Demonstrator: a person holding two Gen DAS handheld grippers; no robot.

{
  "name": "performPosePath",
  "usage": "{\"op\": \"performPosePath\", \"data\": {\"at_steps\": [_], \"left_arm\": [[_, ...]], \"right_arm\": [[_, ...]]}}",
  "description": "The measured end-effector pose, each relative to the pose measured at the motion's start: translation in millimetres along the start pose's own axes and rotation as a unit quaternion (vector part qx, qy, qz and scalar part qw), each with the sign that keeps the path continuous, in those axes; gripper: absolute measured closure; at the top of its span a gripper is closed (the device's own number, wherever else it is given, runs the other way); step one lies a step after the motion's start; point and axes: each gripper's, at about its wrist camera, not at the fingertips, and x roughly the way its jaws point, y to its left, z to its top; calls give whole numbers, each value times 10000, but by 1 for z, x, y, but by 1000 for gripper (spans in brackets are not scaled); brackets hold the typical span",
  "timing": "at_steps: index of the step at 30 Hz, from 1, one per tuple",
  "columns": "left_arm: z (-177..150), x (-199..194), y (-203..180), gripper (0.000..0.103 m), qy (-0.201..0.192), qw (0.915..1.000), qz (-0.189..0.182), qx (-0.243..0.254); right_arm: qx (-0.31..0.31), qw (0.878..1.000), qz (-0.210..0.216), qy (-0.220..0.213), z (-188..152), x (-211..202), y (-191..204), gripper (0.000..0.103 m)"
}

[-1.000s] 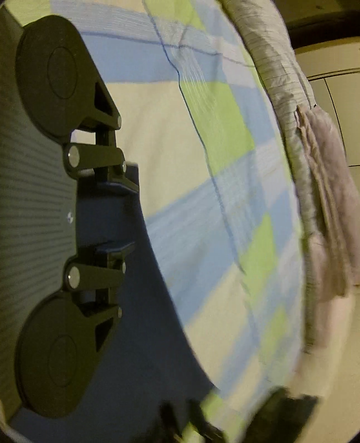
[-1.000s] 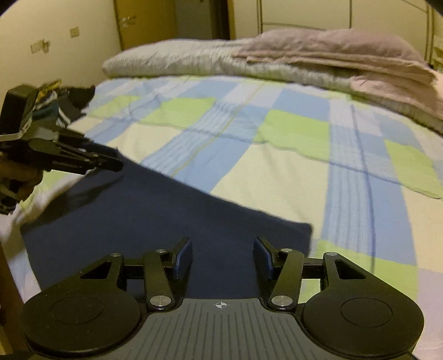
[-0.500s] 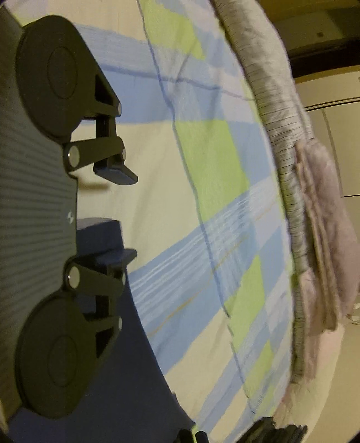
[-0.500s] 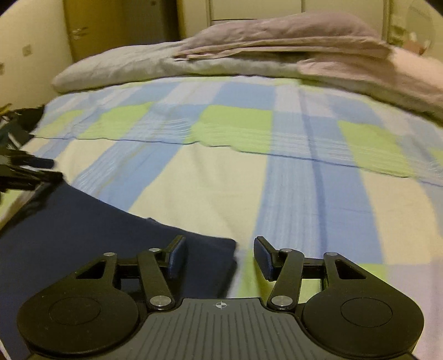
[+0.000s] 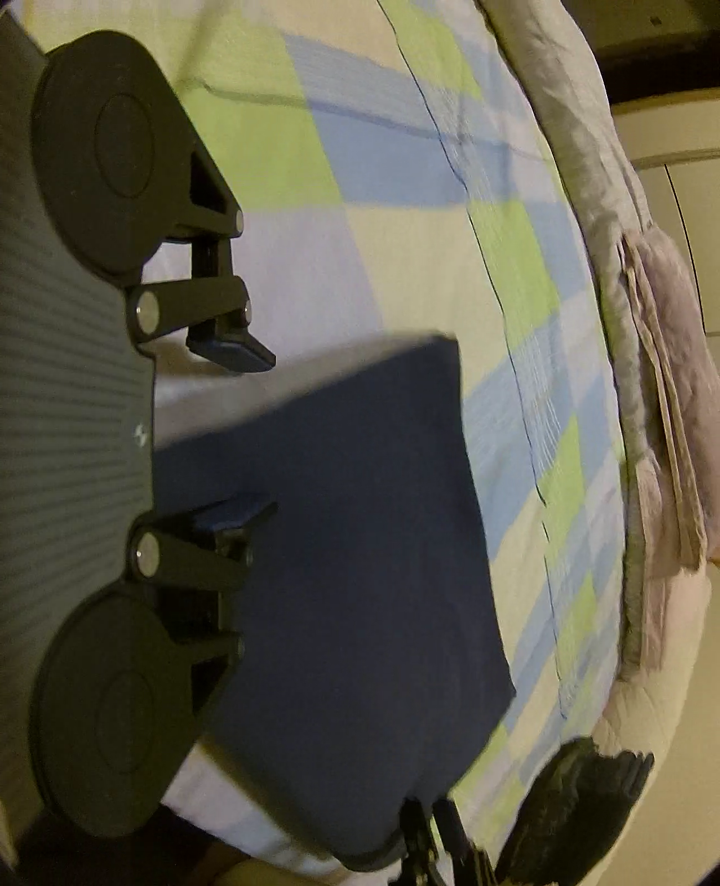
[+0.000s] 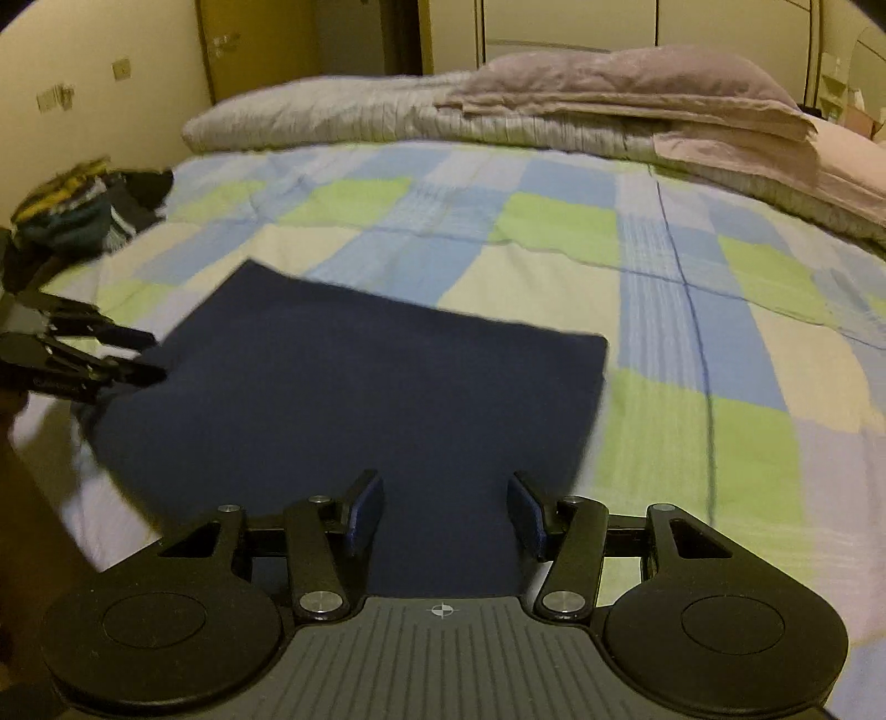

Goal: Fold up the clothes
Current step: 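Grasp the folded navy top with both grippers at its two ends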

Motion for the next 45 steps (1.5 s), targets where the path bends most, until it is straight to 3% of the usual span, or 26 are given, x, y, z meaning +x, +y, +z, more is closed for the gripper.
{"op": "performPosePath", "data": {"at_steps": [3,5,7,11,14,17,20,22,23,25,30,34,38,40,45], "left_arm": [[-9,-15,3,59,20,9997,191,131],[-14,-28,1,59,-32,9990,296,325],[-17,-39,-8,59,-130,9978,325,556],[-18,-51,-38,48,-326,9916,342,1203],[-21,-52,-70,45,-418,9802,381,1897],[-27,-47,-97,38,-513,9652,323,2543],[-34,-38,-118,36,-560,9484,262,3109],[-39,-28,-130,36,-610,9344,314,3497],[-41,-24,-136,35,-639,9270,358,3678],[-44,-15,-147,35,-704,9119,417,4022],[-45,7,-166,35,-951,8675,776,4821],[-40,30,-172,52,-802,8458,1114,5156],[-40,37,-172,66,-699,8418,1081,5241],[-39,37,-171,67,-703,8435,1070,5216],[-38,37,-168,68,-714,8477,1040,5153]], "right_arm": [[-198,9995,-215,73,-4,-14,8,49],[-532,9976,-435,-93,-11,-27,22,42],[-934,9934,-592,-309,-19,-41,39,28],[-1791,9813,-529,-472,-36,-45,75,28],[-2555,9642,-612,-360,-49,-29,96,28],[-3415,9361,-828,-168,-66,-8,112,28],[-4211,8997,-1152,54,-81,18,119,28],[-4414,8887,-1238,28,-87,28,120,28],[-4425,8880,-1252,3,-87,31,119,28],[-4355,8917,-1234,-34,-82,31,114,59],[-3965,9121,-1032,-117,-59,14,101,69],[-3784,9208,-931,-138,-42,0,100,69],[-4069,9073,-1048,-149,-59,3,110,62],[-4316,8932,-1240,-250,-75,6,116,48],[-4708,8670,-1583,-406,-97,22,128,43]]}}
